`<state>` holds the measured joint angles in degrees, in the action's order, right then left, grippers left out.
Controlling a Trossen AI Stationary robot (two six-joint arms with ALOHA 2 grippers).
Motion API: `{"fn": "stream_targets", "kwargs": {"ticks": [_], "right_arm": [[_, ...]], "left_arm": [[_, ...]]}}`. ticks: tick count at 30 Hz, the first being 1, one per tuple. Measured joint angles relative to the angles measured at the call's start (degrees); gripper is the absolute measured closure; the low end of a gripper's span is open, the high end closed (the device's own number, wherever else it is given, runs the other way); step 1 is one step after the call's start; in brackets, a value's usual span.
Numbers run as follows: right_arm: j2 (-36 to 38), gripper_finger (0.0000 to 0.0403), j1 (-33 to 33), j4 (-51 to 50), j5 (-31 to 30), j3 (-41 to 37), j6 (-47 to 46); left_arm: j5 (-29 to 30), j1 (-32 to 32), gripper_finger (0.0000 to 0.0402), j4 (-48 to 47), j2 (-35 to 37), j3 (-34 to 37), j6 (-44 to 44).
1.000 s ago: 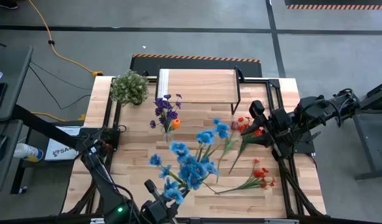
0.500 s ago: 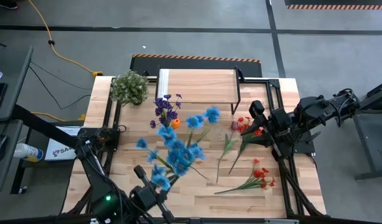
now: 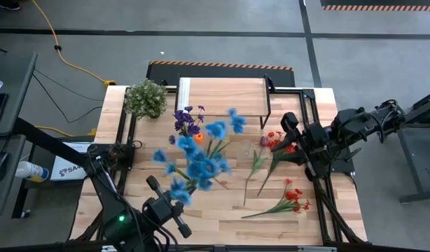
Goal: Pick and place flowers into a vace then onto a shelf
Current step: Put the blue flowers into the left transparent vase
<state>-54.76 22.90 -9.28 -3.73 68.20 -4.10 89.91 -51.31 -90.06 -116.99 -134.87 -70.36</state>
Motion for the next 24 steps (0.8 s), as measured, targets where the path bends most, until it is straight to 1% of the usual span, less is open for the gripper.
{"fn": "stream_targets", "kwargs": {"ticks": [8,12,17,24], "right_arm": [[0.0,0.0308,0.0,0.0,-2.9,0.0,0.7],[0.0,0.0308,0.0,0.0,-4.4,0.0,1.6],[0.0,0.0308,0.0,0.0,-7.5,0.0,2.3],[0.1,0.0308,0.0,0.2,-11.2,0.0,4.6]], "left_arm": [[0.2,1.7,0.0369,0.0,4.3,-0.1,6.5],[0.2,2.0,0.0369,0.0,6.9,-0.1,11.5],[0.2,2.2,0.0369,0.0,10.7,-0.1,16.9],[0.1,2.2,0.0369,0.0,14.9,-0.1,21.9]]}}
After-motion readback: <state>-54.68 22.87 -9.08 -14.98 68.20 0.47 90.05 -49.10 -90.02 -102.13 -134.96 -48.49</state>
